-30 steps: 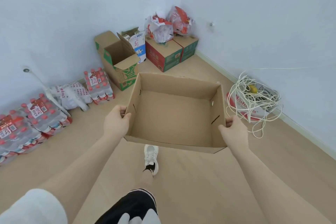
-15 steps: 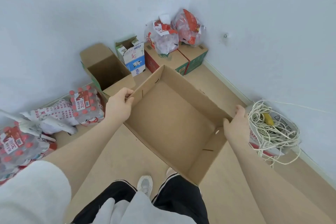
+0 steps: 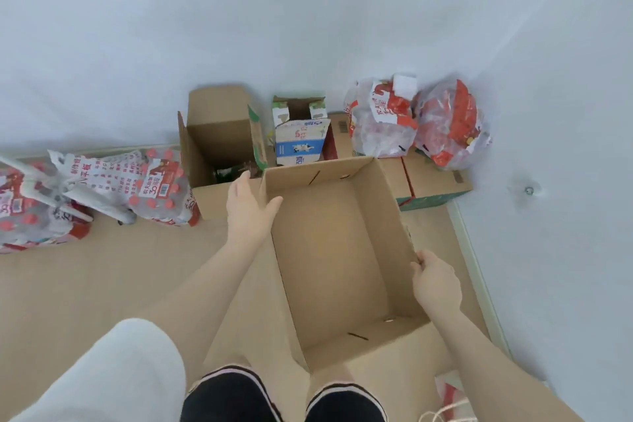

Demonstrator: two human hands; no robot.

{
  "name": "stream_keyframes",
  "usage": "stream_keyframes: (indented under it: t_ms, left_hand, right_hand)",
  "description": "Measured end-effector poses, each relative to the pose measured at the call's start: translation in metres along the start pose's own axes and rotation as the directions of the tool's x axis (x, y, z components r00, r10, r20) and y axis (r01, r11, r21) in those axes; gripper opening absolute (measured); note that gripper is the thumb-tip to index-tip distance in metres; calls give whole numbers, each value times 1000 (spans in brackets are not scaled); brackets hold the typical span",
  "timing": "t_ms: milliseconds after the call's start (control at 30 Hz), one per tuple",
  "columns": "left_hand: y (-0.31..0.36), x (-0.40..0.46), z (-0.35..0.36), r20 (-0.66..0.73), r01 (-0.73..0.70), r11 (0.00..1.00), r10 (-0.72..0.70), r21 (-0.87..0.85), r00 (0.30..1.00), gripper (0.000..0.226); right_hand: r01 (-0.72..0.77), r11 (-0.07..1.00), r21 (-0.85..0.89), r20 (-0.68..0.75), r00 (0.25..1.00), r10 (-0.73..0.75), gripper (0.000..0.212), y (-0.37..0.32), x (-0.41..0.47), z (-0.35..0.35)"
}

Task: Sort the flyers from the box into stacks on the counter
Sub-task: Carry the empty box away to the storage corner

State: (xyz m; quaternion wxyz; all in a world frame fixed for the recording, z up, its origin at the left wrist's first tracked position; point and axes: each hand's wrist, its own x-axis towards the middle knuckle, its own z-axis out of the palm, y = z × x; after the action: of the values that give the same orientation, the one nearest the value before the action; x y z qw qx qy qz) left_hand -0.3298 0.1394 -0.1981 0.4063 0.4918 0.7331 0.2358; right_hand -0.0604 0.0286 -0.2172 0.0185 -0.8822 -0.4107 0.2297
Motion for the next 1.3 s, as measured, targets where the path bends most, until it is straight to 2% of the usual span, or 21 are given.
stream_keyframes:
  t_ms: [33, 100, 167, 267, 367, 467, 733, 967, 1067, 1167, 1233, 1300]
  left_hand:
    - [-8, 4, 13, 46, 117, 990, -113, -76, 992, 72]
    - [-27, 8, 38, 158, 244, 951, -215, -192, 964, 69]
    - [-49, 10, 64, 180, 305, 927, -268, -220, 946, 62]
    - [-88, 29, 101, 207, 364, 915, -327, -175, 922, 55]
    - [-127, 68, 139, 276, 336, 940, -309, -55, 910, 59]
    - [-164, 112, 176, 287, 320, 947, -300, -26, 910, 57]
    - [-269, 203, 254, 158, 365, 923, -345, -118, 925, 59]
    - [-336, 268, 315, 104, 343, 935, -333, -89, 937, 52]
    - [-355, 290, 339, 112, 351, 927, -338, -134, 934, 48]
    - [-371, 306, 352, 114, 369, 908, -353, -199, 929, 52]
    - [-376, 310, 351, 138, 395, 874, -371, -283, 918, 49]
    - [-380, 303, 348, 196, 466, 817, -424, -338, 884, 44]
  right_hand:
    - [0, 1000, 0, 14, 1000, 0, 12, -2, 20, 7]
    - [-4, 1000, 12, 38, 999, 4, 15, -9, 55, 27]
    - [-21, 1000, 20, 71, 997, 20, 18, -17, 84, 51]
    - [-60, 997, 42, 109, 992, 55, 16, -25, 123, 92]
    - [-107, 993, 52, 122, 987, 100, 14, -23, 162, 135]
    - [-89, 996, 24, 145, 986, 84, 11, -18, 201, 182]
    - [26, 999, 41, 163, 986, -32, 12, -27, 298, 326]
    - [11, 999, 31, 100, 995, -15, 17, -29, 362, 421]
    - [-10, 995, 99, 68, 998, 3, 19, -24, 384, 452]
    - [36, 968, 250, 176, 981, -82, 24, -18, 398, 477]
    - [-26, 903, 429, 248, 964, -90, 30, -14, 399, 480]
    - [-123, 866, 485, 263, 965, -10, 31, -7, 389, 478]
